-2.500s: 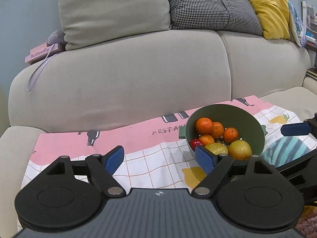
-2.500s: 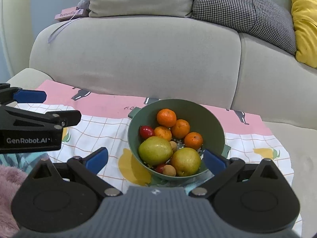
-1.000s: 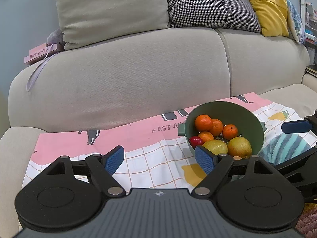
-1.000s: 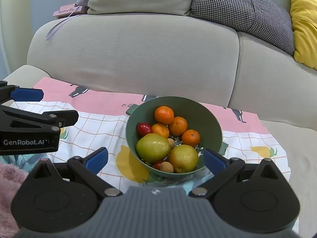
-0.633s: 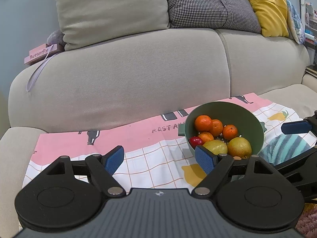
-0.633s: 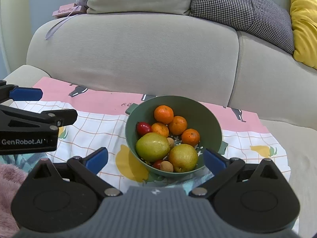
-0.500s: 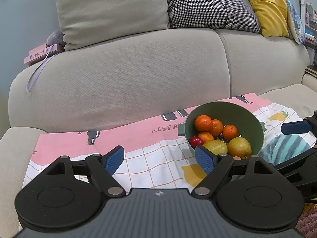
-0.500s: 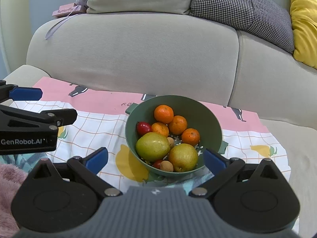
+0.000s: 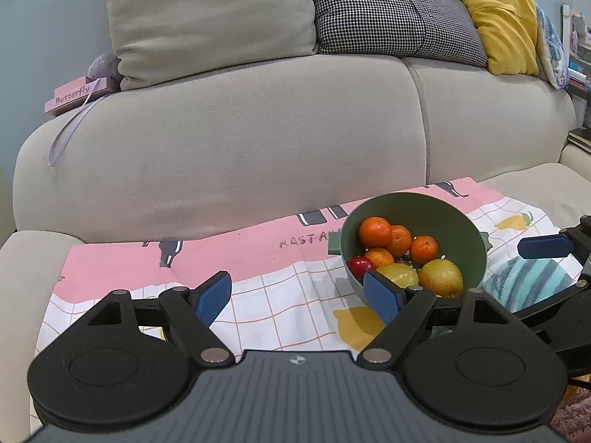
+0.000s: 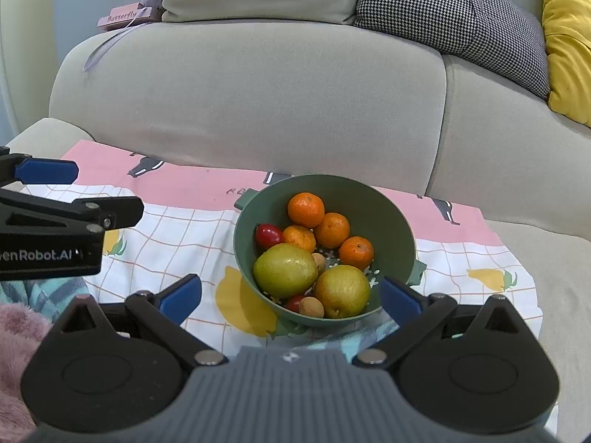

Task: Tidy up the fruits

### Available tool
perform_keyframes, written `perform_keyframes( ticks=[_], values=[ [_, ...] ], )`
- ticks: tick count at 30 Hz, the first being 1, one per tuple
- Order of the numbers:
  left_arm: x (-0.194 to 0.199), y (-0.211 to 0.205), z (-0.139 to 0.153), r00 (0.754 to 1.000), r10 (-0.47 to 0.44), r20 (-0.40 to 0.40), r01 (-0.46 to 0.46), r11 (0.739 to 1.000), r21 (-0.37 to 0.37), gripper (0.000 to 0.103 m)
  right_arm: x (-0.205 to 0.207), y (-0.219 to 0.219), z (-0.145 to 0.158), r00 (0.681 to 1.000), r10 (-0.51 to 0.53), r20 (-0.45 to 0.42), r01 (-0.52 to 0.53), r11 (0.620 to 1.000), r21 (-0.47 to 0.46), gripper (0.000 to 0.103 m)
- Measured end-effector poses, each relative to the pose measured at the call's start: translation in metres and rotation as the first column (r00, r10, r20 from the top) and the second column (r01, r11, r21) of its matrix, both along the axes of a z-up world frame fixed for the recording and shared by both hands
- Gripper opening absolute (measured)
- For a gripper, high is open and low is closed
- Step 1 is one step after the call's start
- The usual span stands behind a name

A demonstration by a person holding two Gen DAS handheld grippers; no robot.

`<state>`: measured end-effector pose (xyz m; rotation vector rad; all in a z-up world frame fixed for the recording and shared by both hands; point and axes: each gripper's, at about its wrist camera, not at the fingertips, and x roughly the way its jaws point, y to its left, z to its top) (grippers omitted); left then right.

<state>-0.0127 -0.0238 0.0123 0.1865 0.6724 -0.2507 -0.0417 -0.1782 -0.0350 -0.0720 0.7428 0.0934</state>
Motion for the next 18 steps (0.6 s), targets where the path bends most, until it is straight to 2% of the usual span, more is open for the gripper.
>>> perform_keyframes(
  ticks=[18],
  values=[
    [-0.0008,0.0013,-0.0008,1.000,0.005,0.002,-0.005,1.000,-0.001,0.095,0.0003,-0.0008,-0.0036,1.000,0.006,-0.008,-0.006,1.000,-0.002,0.099]
  ],
)
